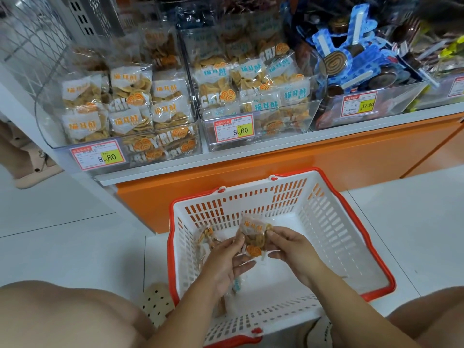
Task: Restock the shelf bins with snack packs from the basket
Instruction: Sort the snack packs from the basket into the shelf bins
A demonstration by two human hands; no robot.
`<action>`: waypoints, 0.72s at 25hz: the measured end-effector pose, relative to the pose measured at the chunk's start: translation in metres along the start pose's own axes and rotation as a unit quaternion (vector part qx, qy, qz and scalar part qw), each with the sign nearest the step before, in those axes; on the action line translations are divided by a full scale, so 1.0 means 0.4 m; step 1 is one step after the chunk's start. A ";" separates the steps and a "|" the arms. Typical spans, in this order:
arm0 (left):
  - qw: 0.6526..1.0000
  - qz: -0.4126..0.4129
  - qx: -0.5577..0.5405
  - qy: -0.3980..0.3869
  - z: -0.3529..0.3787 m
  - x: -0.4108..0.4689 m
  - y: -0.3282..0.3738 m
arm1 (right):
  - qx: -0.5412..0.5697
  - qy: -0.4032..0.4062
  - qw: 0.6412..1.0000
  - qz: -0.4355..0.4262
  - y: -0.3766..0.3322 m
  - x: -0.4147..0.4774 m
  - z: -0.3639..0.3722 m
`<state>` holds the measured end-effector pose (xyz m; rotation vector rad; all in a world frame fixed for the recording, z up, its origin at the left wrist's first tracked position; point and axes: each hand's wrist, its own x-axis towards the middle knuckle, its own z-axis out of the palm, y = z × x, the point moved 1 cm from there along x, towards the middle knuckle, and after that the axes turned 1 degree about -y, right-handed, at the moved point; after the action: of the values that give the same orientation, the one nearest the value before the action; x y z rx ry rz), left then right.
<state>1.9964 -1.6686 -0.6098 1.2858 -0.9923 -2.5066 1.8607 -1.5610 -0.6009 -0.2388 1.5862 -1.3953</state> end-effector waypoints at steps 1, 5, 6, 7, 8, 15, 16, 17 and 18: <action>1.000 -0.001 0.003 0.003 -0.001 0.000 0.001 | 0.007 -0.001 1.000 0.001 0.002 0.000 0.000; 1.000 0.003 0.019 0.005 -0.002 -0.009 0.004 | 0.025 -0.008 1.000 0.015 0.006 -0.003 0.003; 1.000 0.012 0.024 0.005 -0.002 -0.014 0.013 | 0.030 -0.012 0.999 0.018 -0.002 -0.009 0.008; 0.999 0.027 0.031 0.005 -0.002 -0.020 0.028 | 0.029 -0.019 0.999 0.017 -0.017 -0.015 0.017; 0.998 0.044 0.042 0.007 0.001 -0.027 0.048 | 0.015 -0.024 1.000 0.011 -0.036 -0.021 0.029; 0.938 0.238 0.251 0.013 0.065 -0.164 0.358 | -0.121 -0.008 0.960 -0.251 -0.363 -0.070 0.166; 0.907 0.286 0.307 0.036 0.065 -0.196 0.421 | -0.143 -0.017 0.945 -0.294 -0.435 -0.087 0.192; 0.868 0.337 0.358 0.075 0.053 -0.228 0.486 | -0.177 -0.016 0.925 -0.337 -0.507 -0.093 0.222; 0.827 0.378 0.398 0.123 0.036 -0.258 0.544 | -0.220 -0.008 0.899 -0.379 -0.571 -0.093 0.251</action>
<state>2.0155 -1.7861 -0.3998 0.9891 -2.0673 -1.3030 1.8562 -1.6747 -0.3756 -1.2464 1.8731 -1.5510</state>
